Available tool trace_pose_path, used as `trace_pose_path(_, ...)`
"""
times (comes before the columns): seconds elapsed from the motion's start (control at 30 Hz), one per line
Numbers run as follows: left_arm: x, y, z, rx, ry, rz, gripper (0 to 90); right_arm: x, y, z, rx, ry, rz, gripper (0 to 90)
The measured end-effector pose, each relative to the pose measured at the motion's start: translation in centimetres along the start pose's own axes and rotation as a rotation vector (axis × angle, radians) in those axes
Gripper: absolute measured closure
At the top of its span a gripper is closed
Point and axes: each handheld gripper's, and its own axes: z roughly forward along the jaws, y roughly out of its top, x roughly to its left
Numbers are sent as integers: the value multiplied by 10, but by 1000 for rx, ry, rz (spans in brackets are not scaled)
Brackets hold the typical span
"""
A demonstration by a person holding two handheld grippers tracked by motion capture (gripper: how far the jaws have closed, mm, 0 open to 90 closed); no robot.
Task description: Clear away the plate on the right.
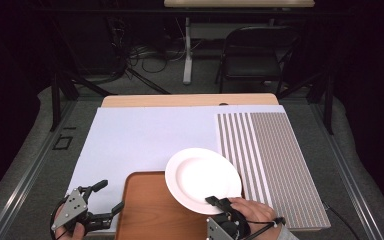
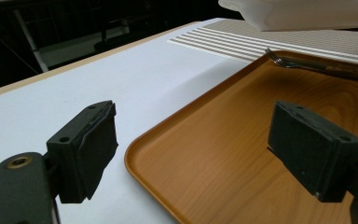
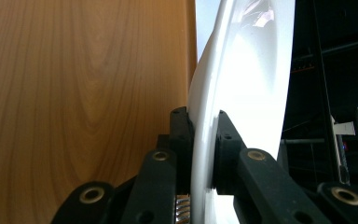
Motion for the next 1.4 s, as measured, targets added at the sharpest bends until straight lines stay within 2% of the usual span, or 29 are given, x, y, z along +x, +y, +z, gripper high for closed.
trace_pose_path(0.1, 0, 0, 0, 0, 0, -1, 152, 1, 2, 1, 3, 2, -9, 815)
trace_pose_path(0.13, 0, 0, 0, 0, 0, -1, 152, 3, 1, 2, -8, 4, 9, 815)
trace_pose_path(0.17, 0, 0, 0, 0, 0, -2, 152, 3, 2, 1, 13, 1, -9, 816)
trace_pose_path(0.2, 0, 0, 0, 0, -1, 0, 152, 5, 2, 2, 12, -1, -15, 815)
trace_pose_path(0.23, 0, 0, 0, 1, 0, -1, 152, 6, 2, 3, -2, 2, -9, 816)
trace_pose_path(0.27, 0, 0, 0, 0, -1, -1, 152, 8, 2, 2, 23, 5, -12, 815)
trace_pose_path(0.43, 0, 0, 0, 2, -2, 1, 152, 14, 0, 8, 24, 28, -32, 815)
trace_pose_path(0.47, 0, 0, 0, 1, -2, 1, 152, 16, 0, 8, 26, 31, -22, 816)
trace_pose_path(0.5, 0, 0, 0, 1, -2, 1, 152, 18, 0, 9, 19, 36, -15, 815)
trace_pose_path(0.63, -1, 1, 0, 2, -3, 4, 152, 23, 3, 12, 7, 59, -42, 815)
trace_pose_path(0.73, -1, 1, 1, 3, -2, 2, 152, 29, 5, 13, 6, 75, -33, 815)
trace_pose_path(0.8, 0, 1, 1, 4, -5, 3, 152, 31, 7, 15, -3, 88, -46, 815)
trace_pose_path(0.83, 0, 1, 1, 4, -3, 4, 152, 34, 8, 16, -1, 94, -34, 815)
trace_pose_path(0.87, 0, 1, 2, 3, -3, 1, 152, 34, 9, 17, -4, 99, -51, 815)
trace_pose_path(0.9, 0, 1, 2, 3, -3, 1, 152, 36, 9, 18, -3, 105, -37, 815)
trace_pose_path(1.0, 0, 1, 2, 3, -4, 2, 152, 39, 12, 22, -3, 120, -46, 815)
trace_pose_path(1.07, 0, 1, 1, 5, -6, 3, 152, 41, 14, 24, -10, 130, -74, 815)
trace_pose_path(1.13, 0, 1, 1, 5, -4, 6, 152, 44, 15, 25, -26, 136, -61, 815)
trace_pose_path(1.17, 0, 0, 1, 3, -2, 3, 152, 44, 17, 25, -19, 140, -80, 815)
trace_pose_path(1.3, 0, 0, -1, 2, 2, 3, 152, 48, 18, 26, -11, 150, -68, 815)
trace_pose_path(1.4, 0, 0, -1, 3, 2, 3, 152, 48, 18, 29, -26, 154, -83, 815)
